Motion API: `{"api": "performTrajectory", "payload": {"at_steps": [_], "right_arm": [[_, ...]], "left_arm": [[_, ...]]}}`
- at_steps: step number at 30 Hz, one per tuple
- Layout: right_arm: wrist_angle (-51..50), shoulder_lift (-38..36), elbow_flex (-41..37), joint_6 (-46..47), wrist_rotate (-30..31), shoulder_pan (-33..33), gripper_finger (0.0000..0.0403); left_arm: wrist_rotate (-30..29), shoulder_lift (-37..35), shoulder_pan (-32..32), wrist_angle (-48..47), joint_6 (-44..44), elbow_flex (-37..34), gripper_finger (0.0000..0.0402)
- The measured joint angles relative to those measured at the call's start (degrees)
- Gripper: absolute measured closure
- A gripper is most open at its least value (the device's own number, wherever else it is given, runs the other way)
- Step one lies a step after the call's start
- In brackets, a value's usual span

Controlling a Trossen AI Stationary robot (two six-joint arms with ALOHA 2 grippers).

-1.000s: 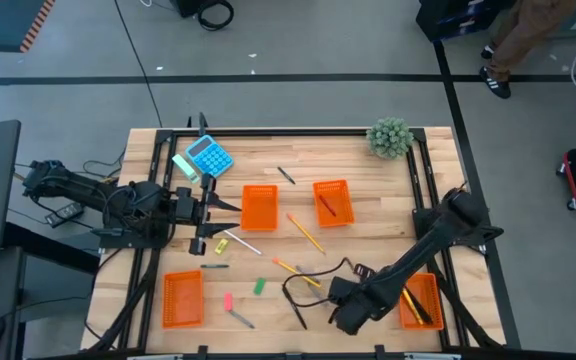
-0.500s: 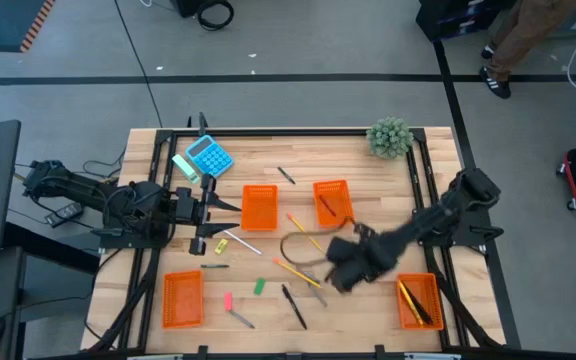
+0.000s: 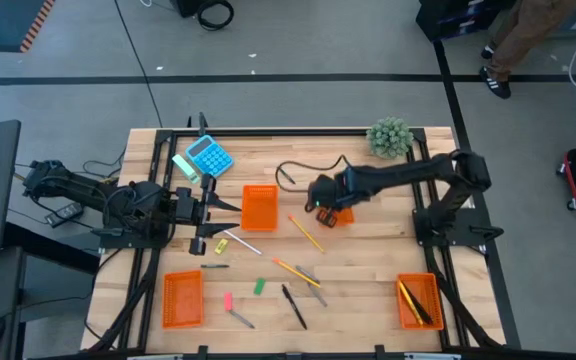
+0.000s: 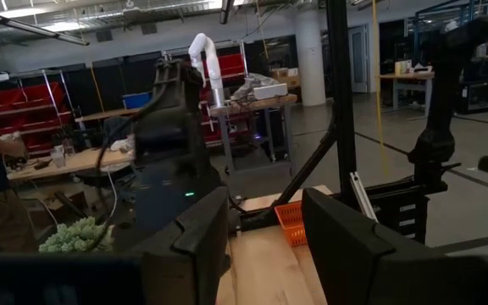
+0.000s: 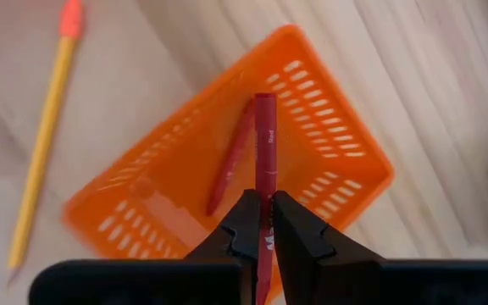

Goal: Sort crayons/erasers/pens/pencils in bins
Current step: Put the red crayon into the top right orange bin

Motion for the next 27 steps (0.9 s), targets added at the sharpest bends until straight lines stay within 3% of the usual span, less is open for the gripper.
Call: {"api": "performTrajectory", "payload": {"at_steps": [5, 11, 21, 27], "right_arm": [[3.92, 0.00, -1.85, -2.49, -3.36, -3.82, 0.0372], [10.53, -0.02, -6.92, -3.29, -6.33, -3.94, 0.0371], [17.12, -0.02, -13.37, -2.36, -6.64, -3.55, 0.0370], [17.62, -0.02, -13.84, -1.02, -6.58, -3.61, 0.0346]], "left_arm": [[-0.01, -0.01, 0.01, 0.00, 0.02, 0.00, 0.0239], [-0.01, -0.01, 0.01, 0.00, 0.04, 0.00, 0.0239], [-0.01, 0.00, 0.01, 0.00, 0.09, 0.00, 0.0239], [-0.01, 0.00, -0.01, -0.04, 0.09, 0.00, 0.0239]]}}
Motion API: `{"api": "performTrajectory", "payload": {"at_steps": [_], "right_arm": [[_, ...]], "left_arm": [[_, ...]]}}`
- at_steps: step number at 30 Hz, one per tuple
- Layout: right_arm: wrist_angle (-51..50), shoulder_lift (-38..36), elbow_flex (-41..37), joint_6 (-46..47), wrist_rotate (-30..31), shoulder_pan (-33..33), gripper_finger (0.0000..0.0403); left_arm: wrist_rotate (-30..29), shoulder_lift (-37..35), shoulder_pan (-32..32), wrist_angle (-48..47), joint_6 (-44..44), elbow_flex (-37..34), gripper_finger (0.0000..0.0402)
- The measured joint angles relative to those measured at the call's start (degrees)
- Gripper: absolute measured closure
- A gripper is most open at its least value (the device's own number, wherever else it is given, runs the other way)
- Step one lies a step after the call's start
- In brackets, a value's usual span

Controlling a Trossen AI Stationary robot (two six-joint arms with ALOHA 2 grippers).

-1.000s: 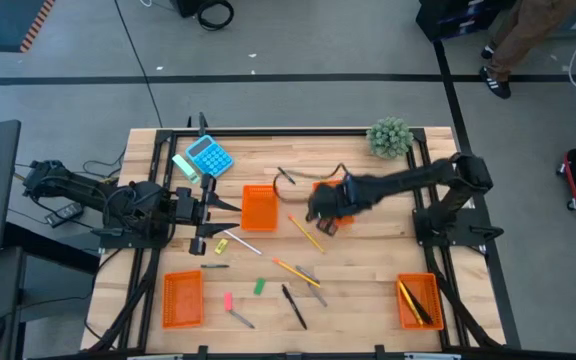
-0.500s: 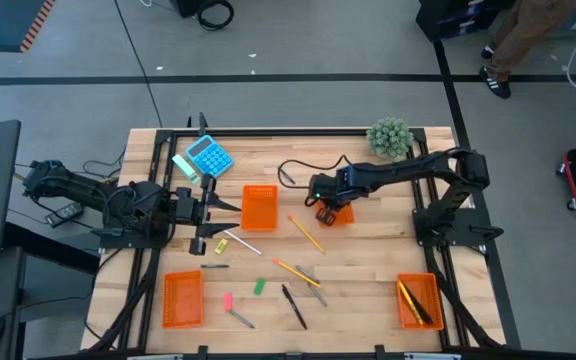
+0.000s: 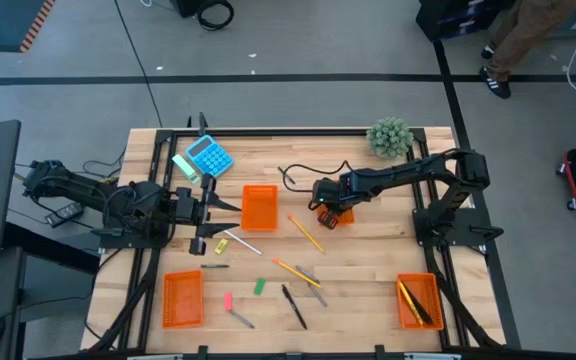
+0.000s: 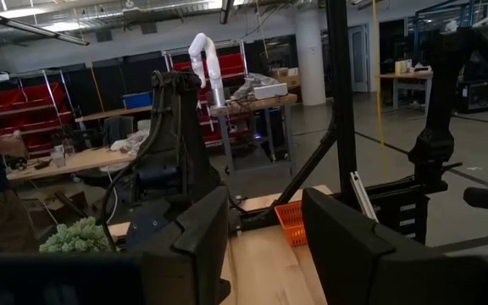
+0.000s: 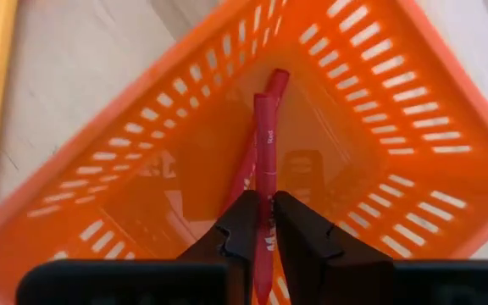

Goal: Sort crayons/erasers/pens/pencils in bins
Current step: Put the red crayon into the top right orange bin, then put the green eraser into the top left orange bin

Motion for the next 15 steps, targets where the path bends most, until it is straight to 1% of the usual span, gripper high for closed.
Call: {"api": "performTrajectory", "payload": {"at_steps": [4, 8, 12, 15], "right_arm": [[-0.11, 0.00, 1.13, -0.33, 0.31, 0.00, 0.0323], [-0.57, 0.00, 3.33, -1.34, 2.00, 0.00, 0.0307], [-1.36, 0.00, 6.77, -1.52, 2.03, 0.32, 0.0302], [0.23, 0.00, 9.40, -1.68, 2.47, 2.16, 0.0302]], "left_arm": [[0.00, -0.01, 0.00, -0.39, 0.00, 0.02, 0.0239], [0.00, 0.01, 0.00, -0.43, 0.02, 0.02, 0.0239], [0.00, -0.01, 0.02, -0.44, 0.04, 0.02, 0.0239], [0.00, -0.01, 0.00, -0.50, 0.04, 0.02, 0.0239]]}}
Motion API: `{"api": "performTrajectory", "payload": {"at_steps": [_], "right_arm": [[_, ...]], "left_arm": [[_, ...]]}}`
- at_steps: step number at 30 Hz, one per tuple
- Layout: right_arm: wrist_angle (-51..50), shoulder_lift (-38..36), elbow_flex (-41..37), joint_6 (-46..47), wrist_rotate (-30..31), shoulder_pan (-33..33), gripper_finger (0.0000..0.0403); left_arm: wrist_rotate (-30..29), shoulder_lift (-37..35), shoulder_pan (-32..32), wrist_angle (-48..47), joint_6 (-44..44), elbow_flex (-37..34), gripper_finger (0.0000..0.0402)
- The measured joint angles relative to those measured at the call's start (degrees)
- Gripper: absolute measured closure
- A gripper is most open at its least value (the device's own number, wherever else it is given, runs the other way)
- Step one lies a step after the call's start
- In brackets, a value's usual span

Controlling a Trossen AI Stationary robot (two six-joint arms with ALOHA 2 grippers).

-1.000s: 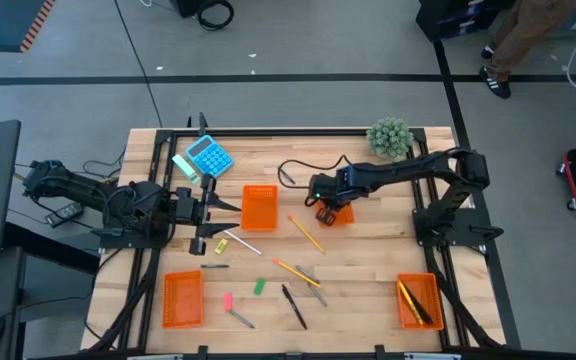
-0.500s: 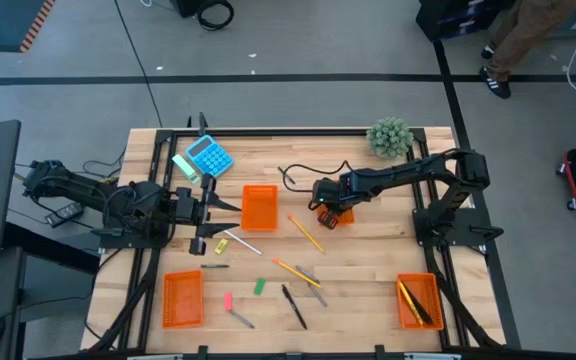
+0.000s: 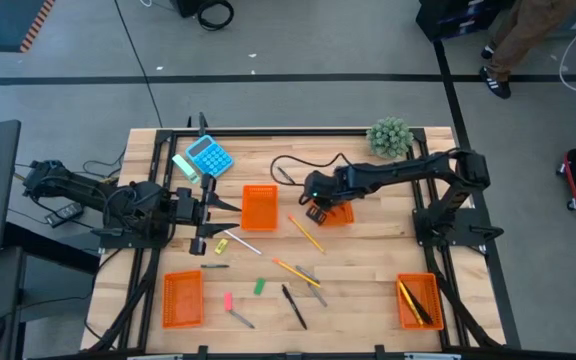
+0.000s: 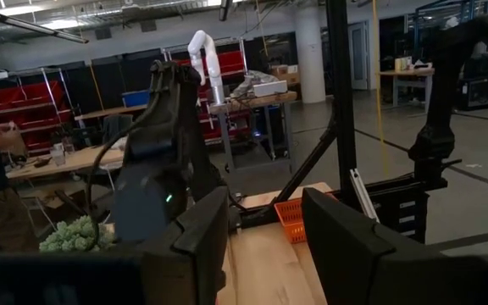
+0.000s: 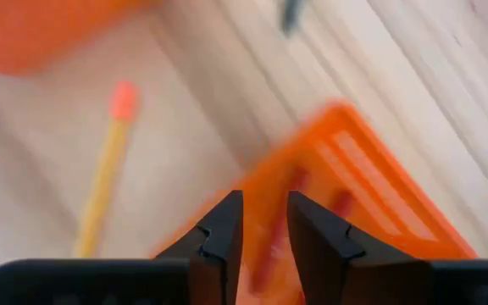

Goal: Sort crayons/erasers/pens/pencils in bins
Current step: Put the green eraser into the top left orange bin

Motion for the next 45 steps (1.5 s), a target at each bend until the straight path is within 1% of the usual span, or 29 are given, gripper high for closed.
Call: {"api": "performTrajectory", "payload": {"at_steps": [3, 7, 14, 17, 21, 24, 28, 32, 35, 38, 40, 42, 45], "right_arm": [[2.90, -0.02, 1.91, -0.74, 0.60, 3.01, 0.0302], [4.98, -0.02, 2.35, -0.85, 2.62, 6.21, 0.0302], [5.19, -0.02, 2.33, 1.85, 2.82, 8.71, 0.0302], [8.85, -0.02, 2.33, 1.66, 2.82, 8.93, 0.0302], [16.39, -0.02, 2.33, -2.03, 2.90, 7.87, 0.0302], [16.42, -0.02, 2.33, -0.17, 2.83, 7.20, 0.0301], [12.59, -0.02, 2.33, 0.57, -1.45, 6.40, 0.0292], [11.95, -0.02, 2.33, -2.65, -1.81, 8.25, 0.0280], [13.91, -0.02, 2.33, -8.76, -0.74, 9.86, 0.0275], [16.14, -0.02, 2.33, -13.51, 0.55, 9.88, 0.0274], [16.10, -0.02, 2.33, -14.03, 0.59, 9.66, 0.0274], [14.81, -0.02, 2.33, -14.62, 0.53, 9.68, 0.0274], [11.26, -0.02, 2.33, -16.51, -2.79, 9.75, 0.0274]], "left_arm": [[0.00, 0.00, 0.01, 0.02, 0.00, 0.00, 0.0239], [0.00, 0.00, 0.02, 0.13, 0.00, 0.00, 0.0239], [0.00, 0.00, 0.00, 0.16, -0.04, 0.00, 0.0239], [0.00, 0.00, 0.00, 0.61, -0.04, 0.00, 0.0240], [0.00, 0.00, 0.00, 1.46, -0.13, 0.00, 0.0245], [0.00, 0.00, 0.00, 0.93, -0.13, 0.01, 0.0251], [0.00, 0.00, 0.00, 0.57, 0.74, 0.01, 0.0259], [0.01, 0.02, 0.00, 2.14, 1.70, 0.00, 0.0266], [0.10, 0.01, 0.00, 6.47, -0.78, 0.04, 0.0269], [0.11, 0.60, 0.07, 6.55, 0.14, 0.06, 0.0272], [-2.25, 1.65, 0.06, 6.99, 0.28, 0.10, 0.0276], [-3.40, 3.29, 0.01, 4.81, -0.03, 1.09, 0.0280], [-5.11, 6.12, -0.42, -4.70, 2.75, 4.19, 0.0288]]}}
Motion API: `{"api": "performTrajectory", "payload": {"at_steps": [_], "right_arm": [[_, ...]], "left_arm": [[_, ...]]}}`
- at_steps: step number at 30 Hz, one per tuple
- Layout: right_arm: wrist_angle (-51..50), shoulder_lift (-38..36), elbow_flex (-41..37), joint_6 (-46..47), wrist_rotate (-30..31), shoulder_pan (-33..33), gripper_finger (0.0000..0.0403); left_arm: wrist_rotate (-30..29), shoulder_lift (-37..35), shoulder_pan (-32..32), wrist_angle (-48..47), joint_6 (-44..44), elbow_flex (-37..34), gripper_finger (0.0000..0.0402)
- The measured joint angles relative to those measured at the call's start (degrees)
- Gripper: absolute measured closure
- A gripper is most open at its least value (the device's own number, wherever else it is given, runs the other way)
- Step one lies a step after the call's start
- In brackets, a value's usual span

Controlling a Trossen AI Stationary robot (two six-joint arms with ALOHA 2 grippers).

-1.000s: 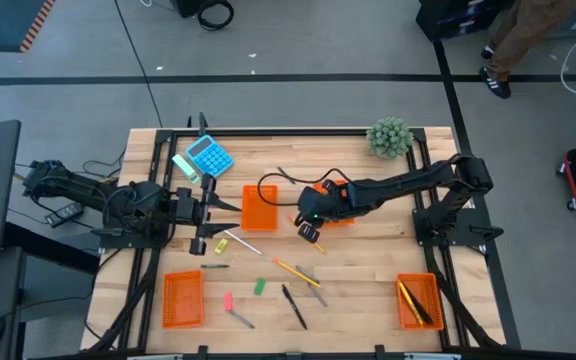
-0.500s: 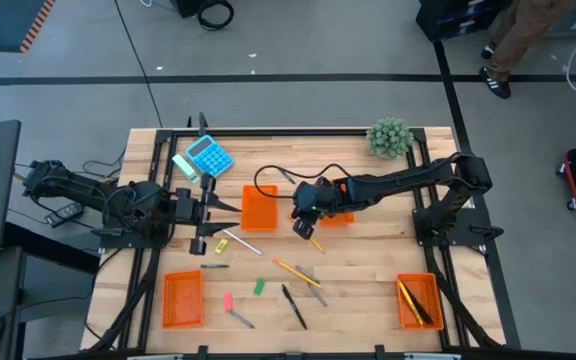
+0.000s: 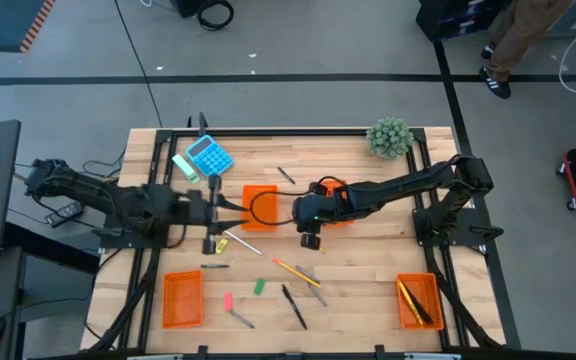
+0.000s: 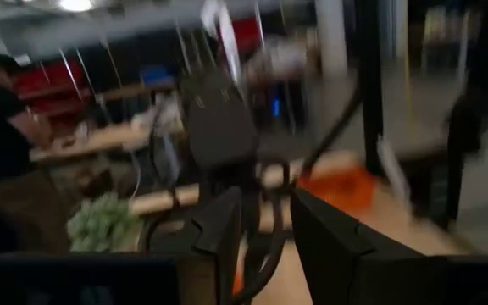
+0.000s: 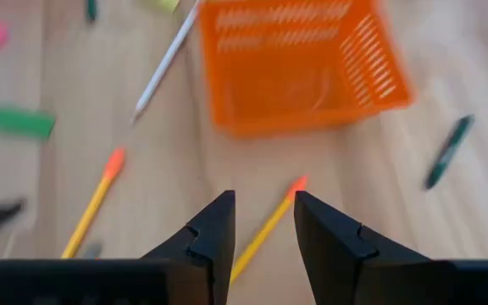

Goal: Sort crayons/erasers/pens/pencils in bins
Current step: Put the green eraser into the top left orange bin

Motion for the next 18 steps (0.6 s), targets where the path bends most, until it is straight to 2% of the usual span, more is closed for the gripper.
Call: {"api": "performTrajectory", "payload": {"at_steps": [4, 7, 10, 14, 16, 18], "right_arm": [[-5.15, 0.00, -0.02, 0.36, -1.60, 0.09, 0.0273], [-9.17, 0.00, -0.02, 1.62, -2.02, 0.15, 0.0273], [-12.47, 0.00, -0.02, 1.10, -2.55, 0.49, 0.0273], [-11.58, 0.00, -0.04, 0.18, -2.41, 0.50, 0.0273], [-10.50, 0.00, -0.04, 0.99, -2.39, 0.48, 0.0273], [-10.33, 0.00, -0.04, 1.45, -2.39, 0.68, 0.0273]], "left_arm": [[-6.51, 5.75, -0.01, -19.65, -5.20, 7.52, 0.0294], [-6.98, 12.44, -0.53, -37.96, -13.13, 14.98, 0.0294], [-7.51, 20.24, -3.04, -51.46, -15.79, 21.09, 0.0295], [-14.24, 29.97, -7.61, -59.09, -18.24, 26.30, 0.0304], [-13.57, 33.39, -9.44, -60.11, -21.56, 27.55, 0.0309], [-9.48, 35.63, -11.52, -61.42, -25.05, 27.90, 0.0314]]}}
